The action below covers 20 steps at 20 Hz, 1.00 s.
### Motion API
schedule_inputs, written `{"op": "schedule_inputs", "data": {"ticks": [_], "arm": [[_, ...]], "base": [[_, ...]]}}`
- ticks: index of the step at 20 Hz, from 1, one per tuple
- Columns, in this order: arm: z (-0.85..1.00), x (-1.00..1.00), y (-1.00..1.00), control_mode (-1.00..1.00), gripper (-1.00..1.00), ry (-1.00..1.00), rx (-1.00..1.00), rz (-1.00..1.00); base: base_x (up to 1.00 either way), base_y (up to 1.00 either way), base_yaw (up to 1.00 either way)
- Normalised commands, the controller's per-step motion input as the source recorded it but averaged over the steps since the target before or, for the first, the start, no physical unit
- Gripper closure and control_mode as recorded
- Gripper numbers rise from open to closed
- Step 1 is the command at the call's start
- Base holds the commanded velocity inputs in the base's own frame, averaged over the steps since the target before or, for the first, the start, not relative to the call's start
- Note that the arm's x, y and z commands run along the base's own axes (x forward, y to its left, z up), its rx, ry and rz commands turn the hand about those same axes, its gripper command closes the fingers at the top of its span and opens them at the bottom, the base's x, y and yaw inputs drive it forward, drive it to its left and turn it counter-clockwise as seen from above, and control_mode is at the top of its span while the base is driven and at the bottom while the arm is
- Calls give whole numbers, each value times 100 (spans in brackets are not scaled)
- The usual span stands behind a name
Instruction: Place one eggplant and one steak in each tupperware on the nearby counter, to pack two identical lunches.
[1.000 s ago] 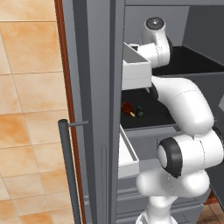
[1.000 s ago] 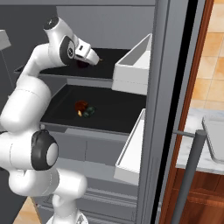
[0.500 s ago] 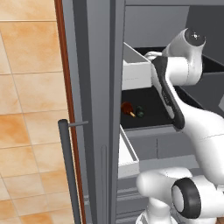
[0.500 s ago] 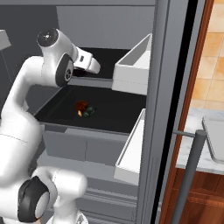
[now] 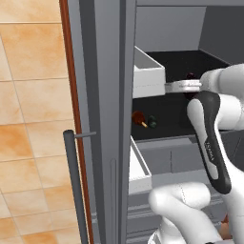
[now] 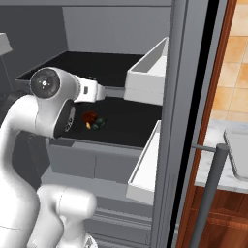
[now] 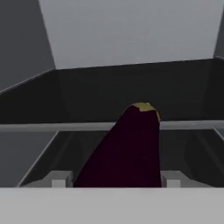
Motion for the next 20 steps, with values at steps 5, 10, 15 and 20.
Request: {"op": "schedule_inputs", "data": {"ticks": [5, 10, 15, 20], "arm": [[5, -100, 10, -100, 100, 2, -14, 0], [9, -87, 10, -100, 100, 11, -19, -4], [0, 0, 0, 100, 100, 0, 0, 0], [0, 0, 0, 100, 100, 0, 0, 0]], "base": [[0, 0, 0], [0, 0, 0], [-95, -13, -1], [-100, -30, 0]]}}
